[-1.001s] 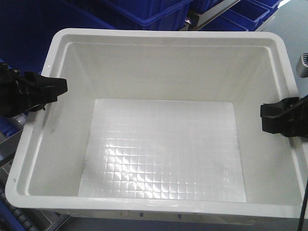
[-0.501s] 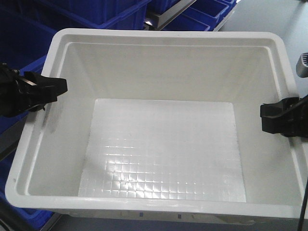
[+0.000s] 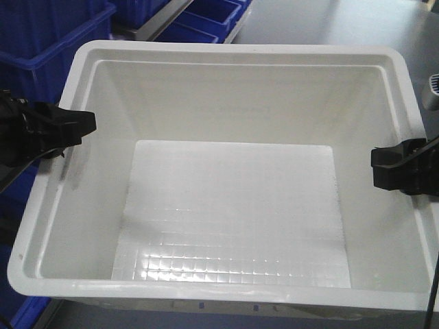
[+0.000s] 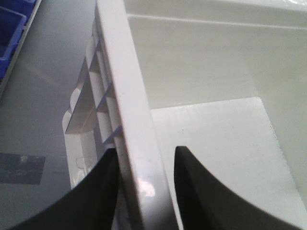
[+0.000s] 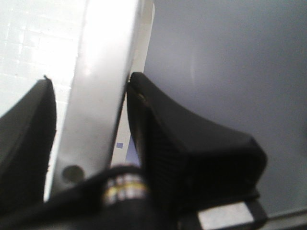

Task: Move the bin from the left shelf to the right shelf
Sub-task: 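Hold the tote with both grippers while the base turns away, then carry the tote with both grippers while driving across the room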

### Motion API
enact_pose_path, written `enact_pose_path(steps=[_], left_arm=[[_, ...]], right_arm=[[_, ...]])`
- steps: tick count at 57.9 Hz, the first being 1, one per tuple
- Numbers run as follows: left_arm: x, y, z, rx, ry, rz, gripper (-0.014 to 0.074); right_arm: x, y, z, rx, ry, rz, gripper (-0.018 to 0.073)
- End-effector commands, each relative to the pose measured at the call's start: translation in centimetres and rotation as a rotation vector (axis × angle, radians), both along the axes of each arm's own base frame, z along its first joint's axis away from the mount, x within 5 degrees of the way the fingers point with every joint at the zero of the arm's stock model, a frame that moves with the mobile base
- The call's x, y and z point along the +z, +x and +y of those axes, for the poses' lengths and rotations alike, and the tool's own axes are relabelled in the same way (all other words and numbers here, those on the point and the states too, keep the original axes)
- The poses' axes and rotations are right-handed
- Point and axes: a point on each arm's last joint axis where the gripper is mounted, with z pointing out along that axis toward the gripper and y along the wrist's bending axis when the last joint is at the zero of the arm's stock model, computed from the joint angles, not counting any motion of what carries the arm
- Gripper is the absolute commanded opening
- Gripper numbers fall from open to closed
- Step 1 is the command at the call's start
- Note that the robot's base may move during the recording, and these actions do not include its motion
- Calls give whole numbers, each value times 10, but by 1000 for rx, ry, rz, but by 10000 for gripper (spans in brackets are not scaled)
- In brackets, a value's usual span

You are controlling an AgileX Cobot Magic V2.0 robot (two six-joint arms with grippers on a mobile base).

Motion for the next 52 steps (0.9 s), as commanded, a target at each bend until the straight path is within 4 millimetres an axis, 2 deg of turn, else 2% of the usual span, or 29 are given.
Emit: enact_pose_path(steps=[1, 52], left_arm=[[25, -11, -6, -36, -103, -54, -4], [25, -11, -6, -36, -103, -54, -4]], right_arm=[[30, 3, 3, -30, 126, -189, -4], [30, 3, 3, -30, 126, -186, -4]])
